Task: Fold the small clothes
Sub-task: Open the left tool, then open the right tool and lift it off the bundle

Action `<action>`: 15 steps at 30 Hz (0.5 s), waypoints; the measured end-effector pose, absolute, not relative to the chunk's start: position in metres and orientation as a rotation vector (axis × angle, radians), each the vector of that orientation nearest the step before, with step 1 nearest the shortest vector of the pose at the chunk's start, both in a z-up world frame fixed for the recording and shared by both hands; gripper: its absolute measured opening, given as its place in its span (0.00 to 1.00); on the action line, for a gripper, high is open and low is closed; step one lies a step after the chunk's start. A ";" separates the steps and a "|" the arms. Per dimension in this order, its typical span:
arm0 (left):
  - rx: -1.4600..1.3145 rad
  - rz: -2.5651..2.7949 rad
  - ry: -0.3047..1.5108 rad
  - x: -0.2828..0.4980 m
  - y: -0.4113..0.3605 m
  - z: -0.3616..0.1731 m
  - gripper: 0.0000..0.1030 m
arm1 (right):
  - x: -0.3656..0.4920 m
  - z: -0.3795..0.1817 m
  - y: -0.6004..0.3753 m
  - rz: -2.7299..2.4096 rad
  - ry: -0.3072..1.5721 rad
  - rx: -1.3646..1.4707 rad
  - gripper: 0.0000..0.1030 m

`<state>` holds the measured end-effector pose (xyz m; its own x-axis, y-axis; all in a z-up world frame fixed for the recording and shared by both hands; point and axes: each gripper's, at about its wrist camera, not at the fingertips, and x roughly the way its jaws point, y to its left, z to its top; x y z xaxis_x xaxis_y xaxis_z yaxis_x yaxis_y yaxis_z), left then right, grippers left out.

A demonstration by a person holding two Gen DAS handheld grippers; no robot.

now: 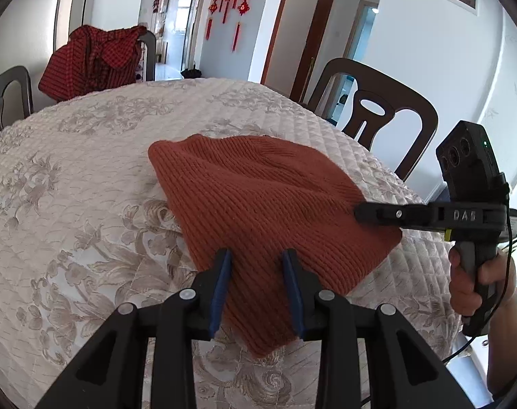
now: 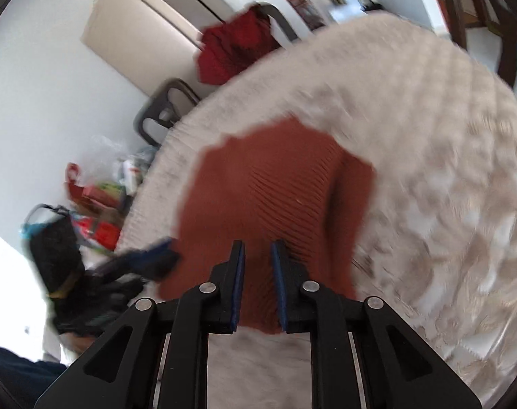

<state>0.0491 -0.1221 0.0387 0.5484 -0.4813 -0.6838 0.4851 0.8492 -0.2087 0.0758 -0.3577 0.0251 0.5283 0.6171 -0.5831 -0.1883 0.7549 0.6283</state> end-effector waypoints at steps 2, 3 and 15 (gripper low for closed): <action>-0.016 -0.586 0.820 0.051 -0.118 0.040 0.33 | 0.075 0.026 -0.361 0.497 0.887 0.550 0.11; -0.028 -0.596 0.829 0.054 -0.116 0.042 0.33 | 0.075 0.028 -0.361 0.491 0.885 0.539 0.11; 0.000 -0.450 0.845 0.100 -0.123 0.035 0.35 | 0.115 0.029 -0.346 0.318 0.840 0.365 0.18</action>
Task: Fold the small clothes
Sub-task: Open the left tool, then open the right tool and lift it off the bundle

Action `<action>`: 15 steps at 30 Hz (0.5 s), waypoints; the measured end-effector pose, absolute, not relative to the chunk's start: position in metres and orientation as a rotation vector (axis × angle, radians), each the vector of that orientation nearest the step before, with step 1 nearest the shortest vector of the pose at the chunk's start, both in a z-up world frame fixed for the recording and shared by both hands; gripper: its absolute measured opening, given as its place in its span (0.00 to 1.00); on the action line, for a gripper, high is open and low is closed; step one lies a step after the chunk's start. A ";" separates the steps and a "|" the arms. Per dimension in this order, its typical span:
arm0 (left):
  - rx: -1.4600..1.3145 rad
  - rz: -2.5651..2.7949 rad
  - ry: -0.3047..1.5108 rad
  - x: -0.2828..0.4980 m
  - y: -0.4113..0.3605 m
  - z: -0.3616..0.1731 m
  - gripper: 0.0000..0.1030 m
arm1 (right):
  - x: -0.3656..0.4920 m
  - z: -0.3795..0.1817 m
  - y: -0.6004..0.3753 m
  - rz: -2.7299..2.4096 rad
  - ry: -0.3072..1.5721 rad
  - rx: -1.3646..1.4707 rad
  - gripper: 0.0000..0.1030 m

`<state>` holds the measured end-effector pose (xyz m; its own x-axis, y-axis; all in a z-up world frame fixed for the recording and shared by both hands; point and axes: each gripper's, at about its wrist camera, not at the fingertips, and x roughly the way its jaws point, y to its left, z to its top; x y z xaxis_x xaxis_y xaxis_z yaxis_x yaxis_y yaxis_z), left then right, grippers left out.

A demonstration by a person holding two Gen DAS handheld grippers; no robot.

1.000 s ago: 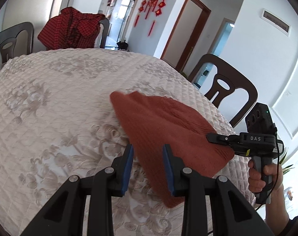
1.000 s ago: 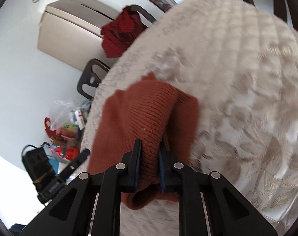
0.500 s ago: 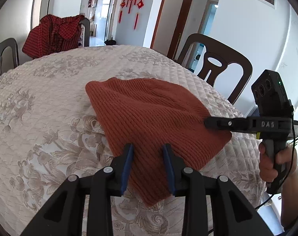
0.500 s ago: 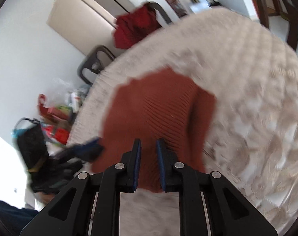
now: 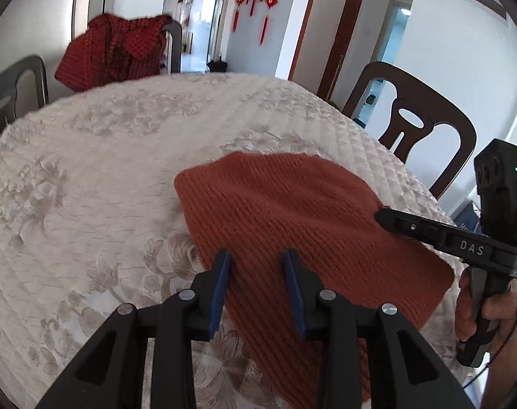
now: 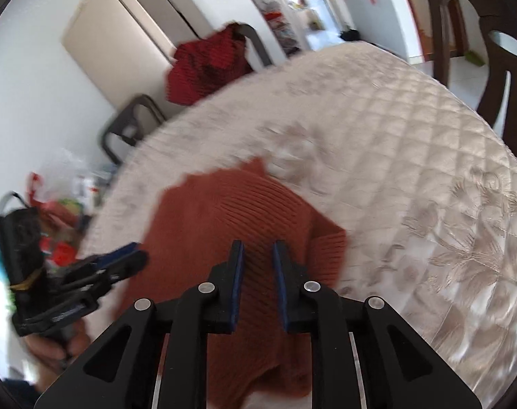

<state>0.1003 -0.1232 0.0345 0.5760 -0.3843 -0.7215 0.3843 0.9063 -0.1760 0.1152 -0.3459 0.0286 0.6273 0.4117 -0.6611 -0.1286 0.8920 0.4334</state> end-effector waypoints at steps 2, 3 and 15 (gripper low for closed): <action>0.006 -0.444 0.840 0.097 -0.124 0.036 0.35 | 0.110 0.029 -0.346 0.321 0.816 0.338 0.19; 0.004 -0.437 0.842 0.097 -0.124 0.037 0.35 | 0.109 0.029 -0.347 0.320 0.815 0.333 0.19; 0.083 -0.393 0.774 0.067 -0.123 0.059 0.34 | 0.064 0.063 -0.329 0.357 0.748 0.178 0.22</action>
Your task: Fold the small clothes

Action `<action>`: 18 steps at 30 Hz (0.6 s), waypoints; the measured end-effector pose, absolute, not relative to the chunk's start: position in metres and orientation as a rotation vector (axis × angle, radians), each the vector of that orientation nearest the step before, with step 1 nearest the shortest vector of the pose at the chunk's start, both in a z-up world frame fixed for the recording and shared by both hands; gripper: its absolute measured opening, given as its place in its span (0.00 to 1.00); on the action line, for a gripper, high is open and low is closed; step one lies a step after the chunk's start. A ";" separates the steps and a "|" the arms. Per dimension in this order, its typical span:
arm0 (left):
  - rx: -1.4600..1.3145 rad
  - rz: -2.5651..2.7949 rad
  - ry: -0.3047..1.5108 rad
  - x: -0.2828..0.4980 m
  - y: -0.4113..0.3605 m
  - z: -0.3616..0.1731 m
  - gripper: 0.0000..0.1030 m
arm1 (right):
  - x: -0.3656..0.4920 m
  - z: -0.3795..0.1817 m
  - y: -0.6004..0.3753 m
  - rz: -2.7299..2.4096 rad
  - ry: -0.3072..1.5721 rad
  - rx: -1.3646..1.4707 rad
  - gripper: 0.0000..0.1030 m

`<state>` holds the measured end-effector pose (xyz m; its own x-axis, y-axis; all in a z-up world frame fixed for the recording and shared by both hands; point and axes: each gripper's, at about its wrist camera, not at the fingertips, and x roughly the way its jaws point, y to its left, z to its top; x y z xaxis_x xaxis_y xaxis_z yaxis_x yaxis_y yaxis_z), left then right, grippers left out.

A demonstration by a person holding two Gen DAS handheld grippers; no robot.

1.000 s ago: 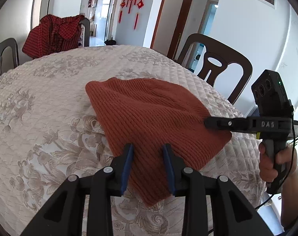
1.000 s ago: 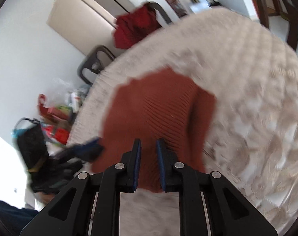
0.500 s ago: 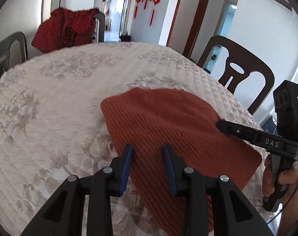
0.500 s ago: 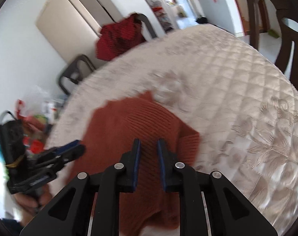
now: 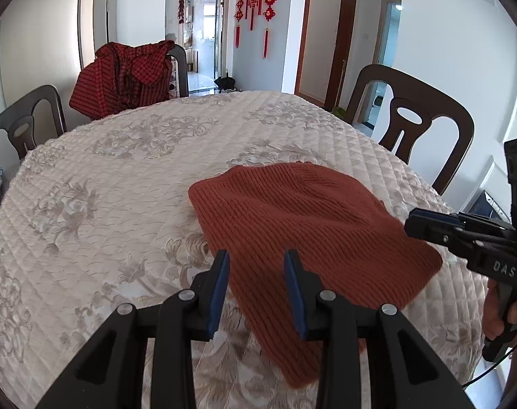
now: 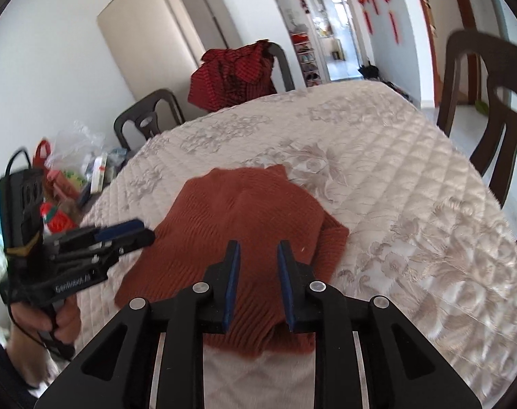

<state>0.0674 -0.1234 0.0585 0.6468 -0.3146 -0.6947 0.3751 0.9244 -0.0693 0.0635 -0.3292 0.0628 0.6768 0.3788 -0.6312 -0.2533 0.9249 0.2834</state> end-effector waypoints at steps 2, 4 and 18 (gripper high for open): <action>0.093 -0.388 0.771 0.062 -0.123 0.060 0.35 | 0.056 0.062 -0.325 0.364 0.759 0.154 0.22; 0.097 -0.388 0.768 0.056 -0.123 0.060 0.34 | 0.051 0.061 -0.323 0.364 0.764 0.142 0.22; 0.096 -0.413 0.789 0.033 -0.125 0.038 0.35 | 0.040 0.034 -0.322 0.324 0.824 0.100 0.14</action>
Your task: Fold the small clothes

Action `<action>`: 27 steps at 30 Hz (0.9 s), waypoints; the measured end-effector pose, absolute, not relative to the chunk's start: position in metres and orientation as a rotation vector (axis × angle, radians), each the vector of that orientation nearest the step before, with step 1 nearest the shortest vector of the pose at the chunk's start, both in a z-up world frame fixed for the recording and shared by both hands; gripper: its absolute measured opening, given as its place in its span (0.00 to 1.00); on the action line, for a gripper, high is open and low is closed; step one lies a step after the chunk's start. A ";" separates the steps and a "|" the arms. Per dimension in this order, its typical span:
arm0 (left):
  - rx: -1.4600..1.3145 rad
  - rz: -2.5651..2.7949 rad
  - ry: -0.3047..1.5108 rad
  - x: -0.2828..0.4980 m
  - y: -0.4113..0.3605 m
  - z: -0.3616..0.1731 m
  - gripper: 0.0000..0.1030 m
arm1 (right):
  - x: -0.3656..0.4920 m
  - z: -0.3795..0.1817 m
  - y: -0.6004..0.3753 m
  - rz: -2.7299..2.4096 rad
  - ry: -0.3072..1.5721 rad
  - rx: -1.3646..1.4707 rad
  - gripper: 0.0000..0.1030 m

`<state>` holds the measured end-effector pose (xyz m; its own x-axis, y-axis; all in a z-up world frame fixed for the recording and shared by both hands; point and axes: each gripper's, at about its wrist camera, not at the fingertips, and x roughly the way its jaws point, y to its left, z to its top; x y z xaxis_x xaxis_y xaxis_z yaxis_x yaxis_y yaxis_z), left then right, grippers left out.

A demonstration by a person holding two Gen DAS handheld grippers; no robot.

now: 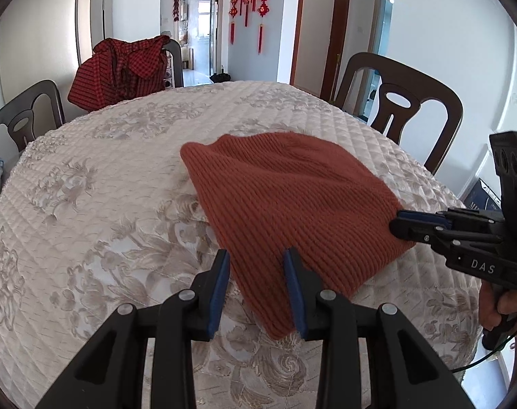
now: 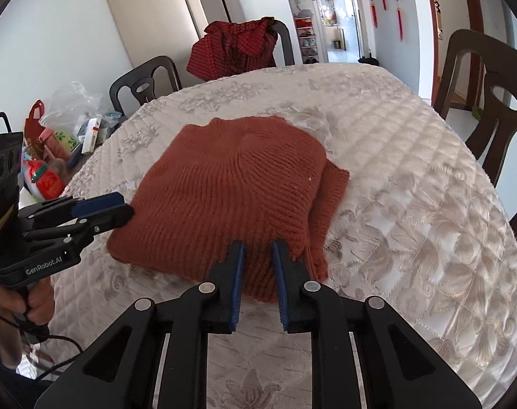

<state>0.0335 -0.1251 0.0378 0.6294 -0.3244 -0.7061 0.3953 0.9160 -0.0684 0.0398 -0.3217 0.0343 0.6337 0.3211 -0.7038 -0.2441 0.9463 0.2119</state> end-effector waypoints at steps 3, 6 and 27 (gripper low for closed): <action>0.089 -0.419 0.789 0.033 -0.129 0.031 0.35 | 0.041 0.030 -0.325 0.323 0.834 0.113 0.14; 0.092 -0.418 0.780 0.032 -0.129 0.030 0.35 | 0.040 0.028 -0.327 0.327 0.836 0.127 0.14; -0.208 -0.445 0.885 0.079 -0.082 0.030 0.35 | 0.067 0.043 -0.369 0.334 0.823 0.448 0.58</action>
